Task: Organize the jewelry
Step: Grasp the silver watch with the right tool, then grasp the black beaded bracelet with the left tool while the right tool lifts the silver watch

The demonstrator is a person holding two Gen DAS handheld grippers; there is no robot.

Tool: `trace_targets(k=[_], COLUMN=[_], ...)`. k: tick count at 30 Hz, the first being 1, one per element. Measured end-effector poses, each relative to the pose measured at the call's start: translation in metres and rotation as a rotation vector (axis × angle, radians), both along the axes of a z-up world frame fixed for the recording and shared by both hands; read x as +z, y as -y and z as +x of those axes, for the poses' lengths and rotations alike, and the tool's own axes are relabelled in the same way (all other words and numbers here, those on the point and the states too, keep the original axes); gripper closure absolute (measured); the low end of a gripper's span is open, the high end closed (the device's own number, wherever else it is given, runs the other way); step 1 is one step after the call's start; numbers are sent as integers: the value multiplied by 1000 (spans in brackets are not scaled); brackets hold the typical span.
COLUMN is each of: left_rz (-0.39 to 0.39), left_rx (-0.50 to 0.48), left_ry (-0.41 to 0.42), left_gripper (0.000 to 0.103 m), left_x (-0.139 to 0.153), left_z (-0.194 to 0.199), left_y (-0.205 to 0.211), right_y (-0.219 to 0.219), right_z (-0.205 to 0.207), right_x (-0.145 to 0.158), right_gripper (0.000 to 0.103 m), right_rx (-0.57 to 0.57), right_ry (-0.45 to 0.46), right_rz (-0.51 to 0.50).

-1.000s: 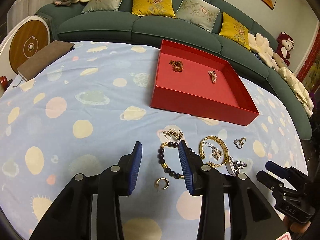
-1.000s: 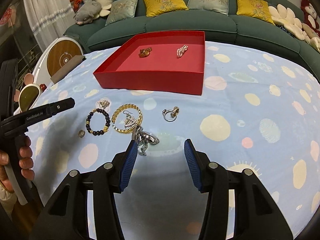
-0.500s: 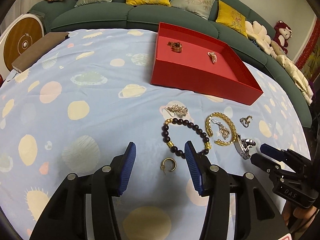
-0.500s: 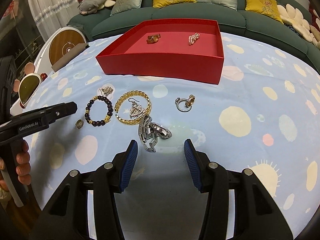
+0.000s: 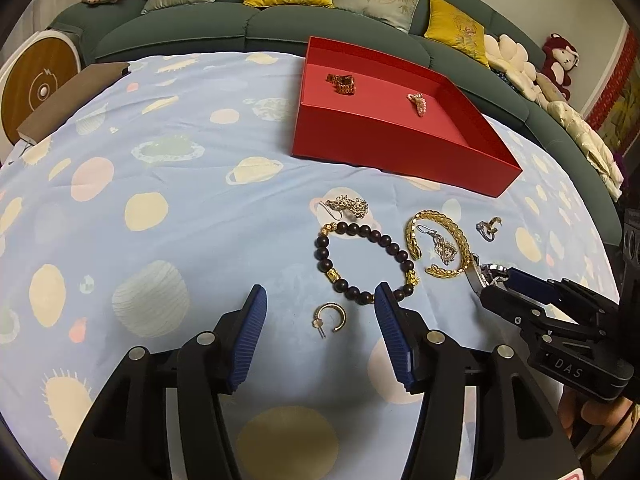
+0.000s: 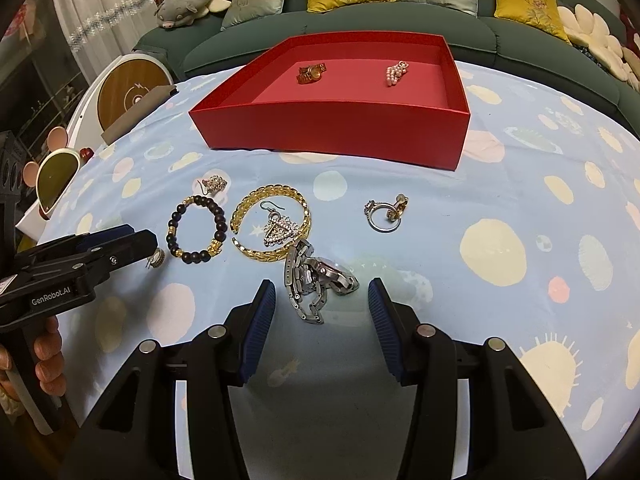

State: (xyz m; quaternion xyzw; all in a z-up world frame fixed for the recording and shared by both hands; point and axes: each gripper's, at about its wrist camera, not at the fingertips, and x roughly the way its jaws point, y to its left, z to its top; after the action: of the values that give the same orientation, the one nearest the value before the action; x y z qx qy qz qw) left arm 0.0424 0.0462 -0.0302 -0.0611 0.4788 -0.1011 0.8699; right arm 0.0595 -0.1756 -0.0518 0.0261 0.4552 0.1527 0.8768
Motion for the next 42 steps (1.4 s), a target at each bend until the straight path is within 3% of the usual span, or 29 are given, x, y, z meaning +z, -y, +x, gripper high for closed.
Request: trace_targets(k=[6,12,32,34,42], left_rz=[0,1,10,17,74], left_rx=[-1,-7,29,30,24], left_ry=[-2,-5,22,32,75], left_gripper=[49,49,49,52,98], left_x=[0,-2,-9,-10,-13], left_z=[0,0,22,25,27], left_y=[0,5,22,23,27], right_y=[-5,-8,8,9,16], right_z=[3,2,-10,-10,-12], right_x=[-1,0,15,15,17], right_gripper=[56,79,82,82,82], right_rx=[3,11,-13,-15,-28], right_ry=[10,15,32,33,36], right_rz=[-17,-38,-4,-2,6])
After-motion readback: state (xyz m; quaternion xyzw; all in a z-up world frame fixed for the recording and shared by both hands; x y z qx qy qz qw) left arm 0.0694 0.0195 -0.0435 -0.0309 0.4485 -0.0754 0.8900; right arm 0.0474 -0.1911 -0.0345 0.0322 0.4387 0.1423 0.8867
